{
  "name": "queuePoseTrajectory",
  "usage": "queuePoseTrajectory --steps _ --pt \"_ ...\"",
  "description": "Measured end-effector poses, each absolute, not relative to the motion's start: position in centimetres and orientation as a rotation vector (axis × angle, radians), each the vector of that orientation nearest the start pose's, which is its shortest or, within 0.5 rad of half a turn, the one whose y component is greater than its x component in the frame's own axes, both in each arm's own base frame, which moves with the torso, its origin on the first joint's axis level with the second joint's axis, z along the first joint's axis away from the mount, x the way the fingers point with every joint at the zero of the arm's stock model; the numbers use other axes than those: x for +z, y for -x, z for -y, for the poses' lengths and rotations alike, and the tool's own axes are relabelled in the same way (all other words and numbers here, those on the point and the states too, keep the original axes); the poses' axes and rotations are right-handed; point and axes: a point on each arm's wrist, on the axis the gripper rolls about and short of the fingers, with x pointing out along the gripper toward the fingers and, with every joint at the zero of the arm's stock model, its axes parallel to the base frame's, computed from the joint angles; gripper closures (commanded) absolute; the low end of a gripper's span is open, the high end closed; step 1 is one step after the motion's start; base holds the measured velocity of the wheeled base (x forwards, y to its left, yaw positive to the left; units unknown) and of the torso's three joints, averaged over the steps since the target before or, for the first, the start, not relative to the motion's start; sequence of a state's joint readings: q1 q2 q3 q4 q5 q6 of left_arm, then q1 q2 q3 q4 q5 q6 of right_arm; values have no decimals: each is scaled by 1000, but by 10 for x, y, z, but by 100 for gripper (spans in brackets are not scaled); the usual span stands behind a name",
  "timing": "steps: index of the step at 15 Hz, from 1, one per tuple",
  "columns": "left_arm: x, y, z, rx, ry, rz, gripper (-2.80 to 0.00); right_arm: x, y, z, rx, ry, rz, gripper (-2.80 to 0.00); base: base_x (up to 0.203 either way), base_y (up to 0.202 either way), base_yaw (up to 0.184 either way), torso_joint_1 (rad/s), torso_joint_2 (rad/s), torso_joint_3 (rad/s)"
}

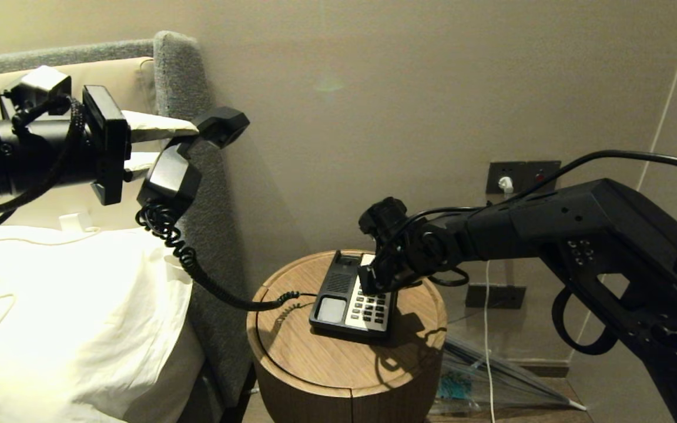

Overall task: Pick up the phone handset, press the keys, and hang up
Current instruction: Dial the number

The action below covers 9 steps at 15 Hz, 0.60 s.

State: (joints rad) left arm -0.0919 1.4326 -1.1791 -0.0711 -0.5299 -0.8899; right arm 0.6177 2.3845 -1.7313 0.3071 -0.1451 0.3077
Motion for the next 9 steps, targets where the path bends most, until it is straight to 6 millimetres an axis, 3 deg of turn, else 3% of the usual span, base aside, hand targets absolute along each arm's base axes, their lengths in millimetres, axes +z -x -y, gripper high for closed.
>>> queuePoseTrajectory --steps 9 --pt "307 -241 34 -502 902 -452 0 70 -379 -266 284 89 -963 0 0 0 0 0 0 0"
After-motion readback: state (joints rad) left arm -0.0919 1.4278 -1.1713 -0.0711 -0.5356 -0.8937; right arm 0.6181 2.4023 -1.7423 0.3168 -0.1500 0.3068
